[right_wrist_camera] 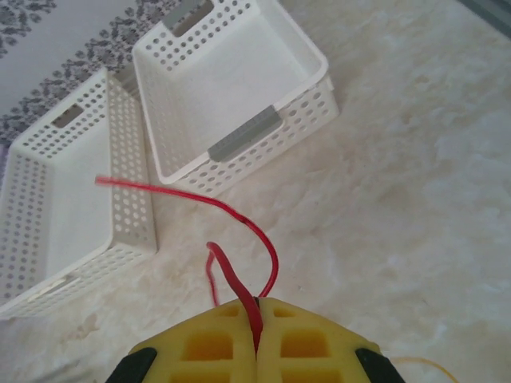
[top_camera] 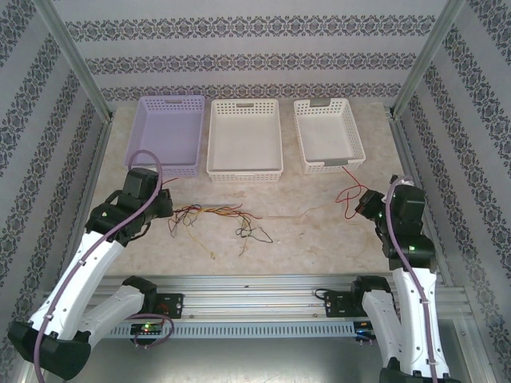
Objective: Untangle the cables
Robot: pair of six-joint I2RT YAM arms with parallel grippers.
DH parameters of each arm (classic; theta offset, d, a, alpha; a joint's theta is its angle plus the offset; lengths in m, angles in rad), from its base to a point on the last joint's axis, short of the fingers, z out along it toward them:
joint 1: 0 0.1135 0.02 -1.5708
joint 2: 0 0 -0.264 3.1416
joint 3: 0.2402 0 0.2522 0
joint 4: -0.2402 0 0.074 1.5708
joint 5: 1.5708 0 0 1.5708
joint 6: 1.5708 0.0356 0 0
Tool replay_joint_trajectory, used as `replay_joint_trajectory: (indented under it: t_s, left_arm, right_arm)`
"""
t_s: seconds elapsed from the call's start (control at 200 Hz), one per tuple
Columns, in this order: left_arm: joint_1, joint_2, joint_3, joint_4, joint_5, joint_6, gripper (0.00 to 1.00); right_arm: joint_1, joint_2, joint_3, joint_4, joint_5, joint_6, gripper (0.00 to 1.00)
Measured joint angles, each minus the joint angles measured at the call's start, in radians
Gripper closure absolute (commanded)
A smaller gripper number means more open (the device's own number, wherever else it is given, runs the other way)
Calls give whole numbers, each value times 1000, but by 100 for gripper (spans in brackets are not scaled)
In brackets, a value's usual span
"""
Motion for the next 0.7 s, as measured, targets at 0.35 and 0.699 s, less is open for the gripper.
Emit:
replay_joint_trajectory:
  t_s: [0.35,0.699]
  left_arm:
    - [5,55,-6,7,66,0,100]
    - [11,147,-5,73,203,-18,86]
  right_arm:
    - [0,-42,55,52,-169,47,100]
    - [18,-52,179,233,-359,204,100]
